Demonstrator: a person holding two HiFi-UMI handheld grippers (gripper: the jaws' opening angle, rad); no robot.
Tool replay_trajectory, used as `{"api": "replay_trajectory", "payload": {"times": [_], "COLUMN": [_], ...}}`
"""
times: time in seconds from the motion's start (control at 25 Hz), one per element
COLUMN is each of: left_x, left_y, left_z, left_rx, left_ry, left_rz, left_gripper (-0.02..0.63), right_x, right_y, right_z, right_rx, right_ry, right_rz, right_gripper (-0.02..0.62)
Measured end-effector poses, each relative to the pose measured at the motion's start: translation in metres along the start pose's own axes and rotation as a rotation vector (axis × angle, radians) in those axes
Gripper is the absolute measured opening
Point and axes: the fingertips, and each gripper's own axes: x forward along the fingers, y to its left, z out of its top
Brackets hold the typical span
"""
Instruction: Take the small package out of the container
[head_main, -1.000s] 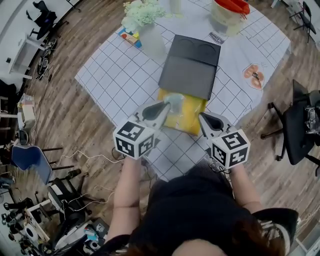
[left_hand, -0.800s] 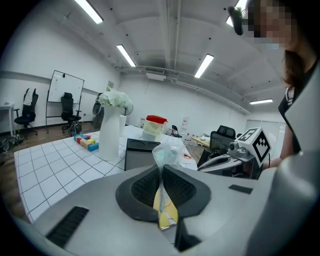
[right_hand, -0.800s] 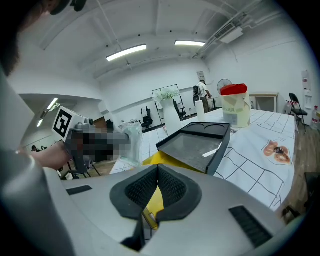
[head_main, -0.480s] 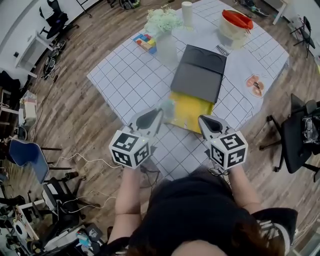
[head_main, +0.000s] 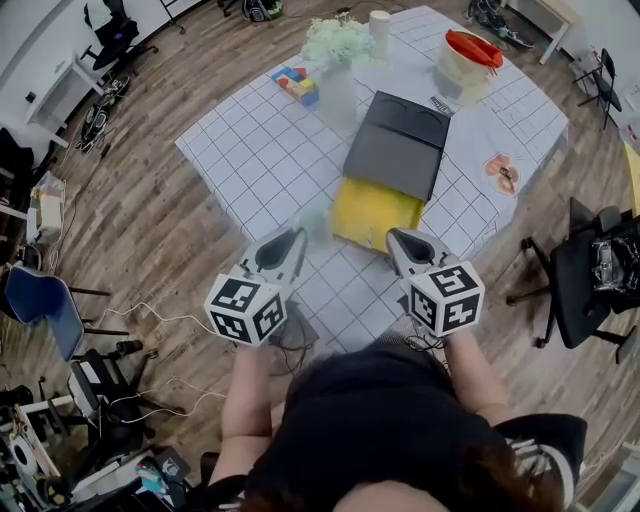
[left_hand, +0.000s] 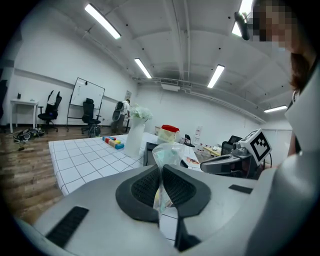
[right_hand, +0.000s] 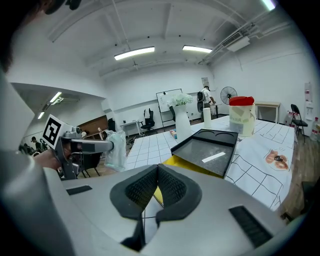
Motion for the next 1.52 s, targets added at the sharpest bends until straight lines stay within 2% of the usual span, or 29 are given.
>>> {"api": "replay_trajectory", "payload": {"times": [0.52,1.52], "left_x": [-0.032,-0.043], "left_y": [0.008,0.0], "left_z": [-0.024,-0.029], "left_rx": [-0.045,-0.047], "left_ry": [0.018,0.016], "left_rz": [0.029,0.028], "left_gripper": [0.046,0.046], "right_x": [-0.01,-0.021], "right_y": [0.017,0.022], "right_z": [-0.005,-0.007], "right_rx": [-0.002,0.003], "right_ry": [-0.007,-0.02], "right_rz": [-0.04,-0.045], "right_gripper": [0.014,0.014]}}
